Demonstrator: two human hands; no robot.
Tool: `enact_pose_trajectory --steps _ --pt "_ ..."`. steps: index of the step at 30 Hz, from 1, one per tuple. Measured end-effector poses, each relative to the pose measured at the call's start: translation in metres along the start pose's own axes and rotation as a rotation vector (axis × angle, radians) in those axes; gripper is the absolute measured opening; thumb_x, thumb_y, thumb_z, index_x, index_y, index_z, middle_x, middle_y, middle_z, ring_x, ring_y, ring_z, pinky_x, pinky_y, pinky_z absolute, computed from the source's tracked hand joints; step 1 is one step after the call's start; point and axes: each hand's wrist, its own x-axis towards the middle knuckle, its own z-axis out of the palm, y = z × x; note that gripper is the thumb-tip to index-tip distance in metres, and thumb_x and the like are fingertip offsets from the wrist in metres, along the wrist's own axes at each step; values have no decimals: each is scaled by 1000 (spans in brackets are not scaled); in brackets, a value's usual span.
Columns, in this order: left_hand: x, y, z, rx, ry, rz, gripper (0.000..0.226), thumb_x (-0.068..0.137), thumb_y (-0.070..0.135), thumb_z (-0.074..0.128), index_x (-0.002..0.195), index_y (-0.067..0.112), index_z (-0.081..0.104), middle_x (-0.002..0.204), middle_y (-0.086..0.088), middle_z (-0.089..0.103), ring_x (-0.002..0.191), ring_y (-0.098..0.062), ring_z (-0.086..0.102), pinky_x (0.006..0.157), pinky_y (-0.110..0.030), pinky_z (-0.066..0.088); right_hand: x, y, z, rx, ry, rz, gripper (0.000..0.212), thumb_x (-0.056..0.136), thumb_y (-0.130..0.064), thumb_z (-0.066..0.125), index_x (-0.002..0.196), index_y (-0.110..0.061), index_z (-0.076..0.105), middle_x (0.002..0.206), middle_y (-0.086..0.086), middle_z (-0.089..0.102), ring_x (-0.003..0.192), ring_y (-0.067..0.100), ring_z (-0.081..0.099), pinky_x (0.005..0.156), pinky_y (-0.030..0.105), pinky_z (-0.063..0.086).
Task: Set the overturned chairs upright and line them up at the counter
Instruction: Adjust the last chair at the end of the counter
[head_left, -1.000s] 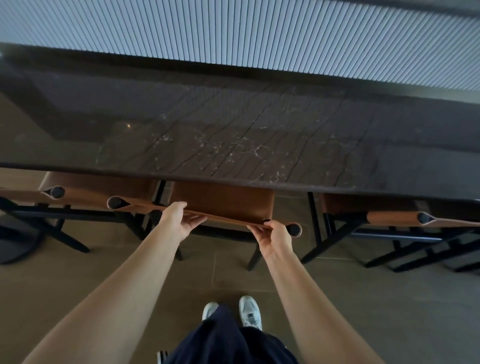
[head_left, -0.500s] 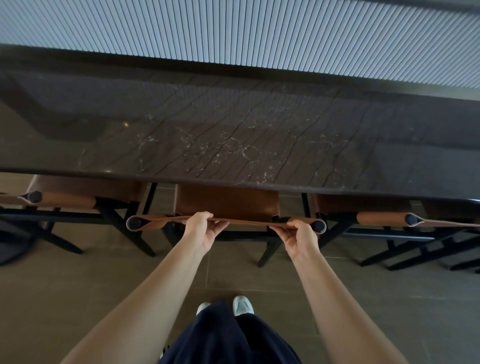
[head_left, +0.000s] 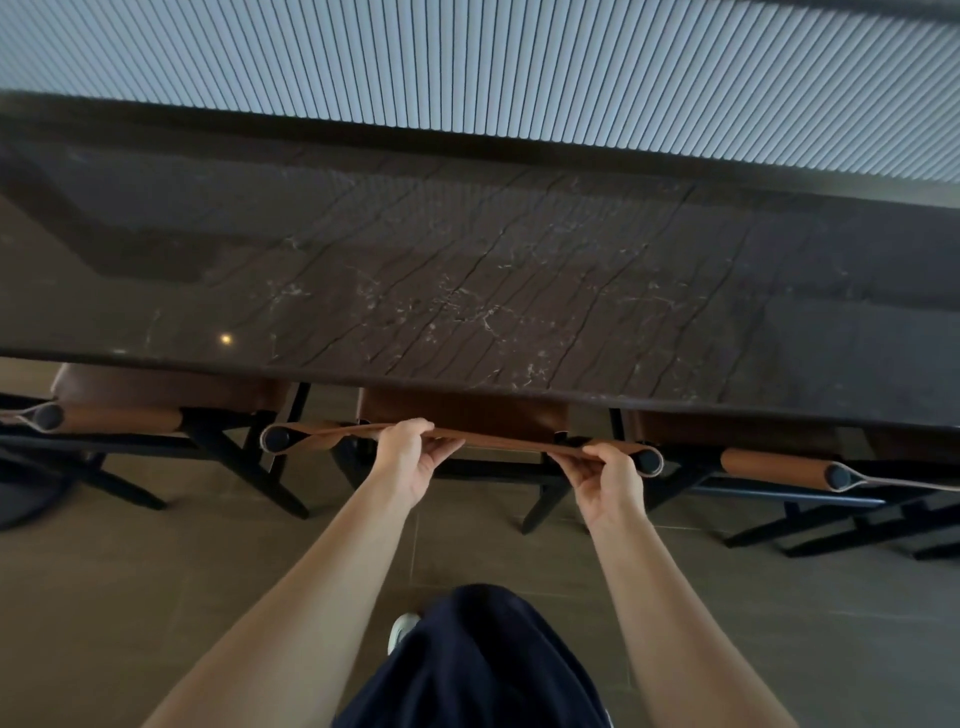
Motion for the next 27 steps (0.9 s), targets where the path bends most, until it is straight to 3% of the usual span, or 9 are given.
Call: enact_pose_trajectory --steps 2,5,8,12,18,23,27 --pt "4 6 -2 15 0 -3 37 98 -6 41 134 0 41 117 -26 56 111 -37 59 82 -48 53 1 3 3 9 -11 6 16 91 13 47 93 -1 55 97 24 64 91 41 68 68 51 61" --pt "5 8 -2 16 -4 -7 38 98 -6 42 135 0 41 126 -27 54 113 -38 59 87 -50 53 -1 5 4 -2 -21 4 16 91 13 47 90 -1 55 94 23 63 87 39 69 70 52 61" --pt "2 7 -4 0 -8 -8 37 98 -6 41 135 0 41 125 -26 53 116 -39 57 89 -51 52 -4 3 5 -12 -25 3 16 91 12 47 94 -1 54 95 22 62 86 39 68 71 52 61" --pt "-3 2 -9 14 -20 -1 37 98 -7 41 134 1 42 130 -26 51 118 -40 56 90 -50 52 -11 4 2 -50 -7 -7 21 90 15 45 101 -3 52 104 24 60 84 40 68 59 46 60" --pt "-9 -17 -10 27 -58 -19 44 98 -8 41 139 4 38 132 -26 52 114 -39 58 86 -49 53 -10 -4 -28 -39 -13 4 23 91 15 46 103 -3 52 100 24 62 74 39 72 58 50 60" --pt "-8 -30 9 -9 -72 -29 44 97 -8 43 139 7 37 129 -26 51 107 -37 60 84 -49 54 0 -32 -28 -74 -42 26 18 94 12 45 103 -2 52 107 27 61 102 45 64 63 49 58" --pt "0 -37 26 -21 -25 -16 40 97 -7 43 135 4 38 105 -21 52 89 -32 62 75 -46 55 7 -44 -24 -96 -45 33 22 96 8 47 117 1 51 123 30 58 109 45 62 56 44 60"
